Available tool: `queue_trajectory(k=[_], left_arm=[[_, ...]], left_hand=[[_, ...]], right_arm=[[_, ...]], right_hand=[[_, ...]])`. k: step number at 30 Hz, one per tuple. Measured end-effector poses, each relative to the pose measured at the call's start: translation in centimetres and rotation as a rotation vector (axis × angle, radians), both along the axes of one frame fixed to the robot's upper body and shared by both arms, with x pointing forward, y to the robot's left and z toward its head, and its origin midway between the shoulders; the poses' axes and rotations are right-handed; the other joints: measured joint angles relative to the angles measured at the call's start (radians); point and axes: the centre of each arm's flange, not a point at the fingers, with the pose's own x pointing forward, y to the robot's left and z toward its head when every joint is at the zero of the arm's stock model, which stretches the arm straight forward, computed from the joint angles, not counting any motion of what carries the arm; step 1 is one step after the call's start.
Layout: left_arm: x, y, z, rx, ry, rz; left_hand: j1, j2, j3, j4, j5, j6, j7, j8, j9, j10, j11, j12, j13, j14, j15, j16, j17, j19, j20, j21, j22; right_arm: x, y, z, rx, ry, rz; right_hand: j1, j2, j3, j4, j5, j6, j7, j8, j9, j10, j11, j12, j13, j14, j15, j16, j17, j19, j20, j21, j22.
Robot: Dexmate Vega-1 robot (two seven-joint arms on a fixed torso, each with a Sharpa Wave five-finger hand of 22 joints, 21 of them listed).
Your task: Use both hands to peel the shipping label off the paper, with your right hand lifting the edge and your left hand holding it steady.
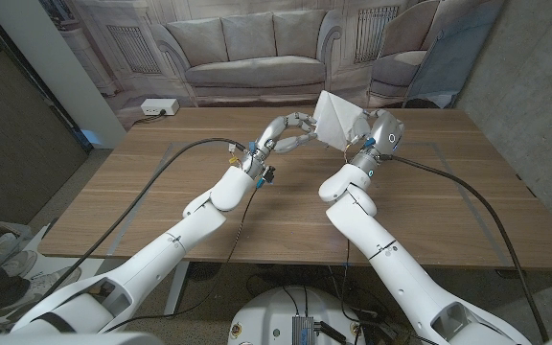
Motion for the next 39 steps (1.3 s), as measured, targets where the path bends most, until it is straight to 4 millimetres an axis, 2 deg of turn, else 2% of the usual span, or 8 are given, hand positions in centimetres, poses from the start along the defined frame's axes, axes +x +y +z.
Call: queue_trajectory(k=[39], left_arm=[[0.2,0.2,0.0,-0.003,0.007,0.010]], left_hand=[[0.000,0.001,0.003,-0.003,0.000,-0.002,0.001,-0.008,0.038,0.000,0.000,0.000,0.004,0.000,0.000,-0.004,0.009,0.000,0.000,0.008,0.000]], right_arm=[[2.6,-1.1,-0.2,0.015,0.067,-0.106]], right_hand=[[-0.004,-0.004,0.007,0.001,0.000,0.003,-0.004,-0.003,0.001,0.000,-0.003,0.000,0.000,0.000,0.000,0.000,0.000,-0.005,0.005,0.014,0.000]])
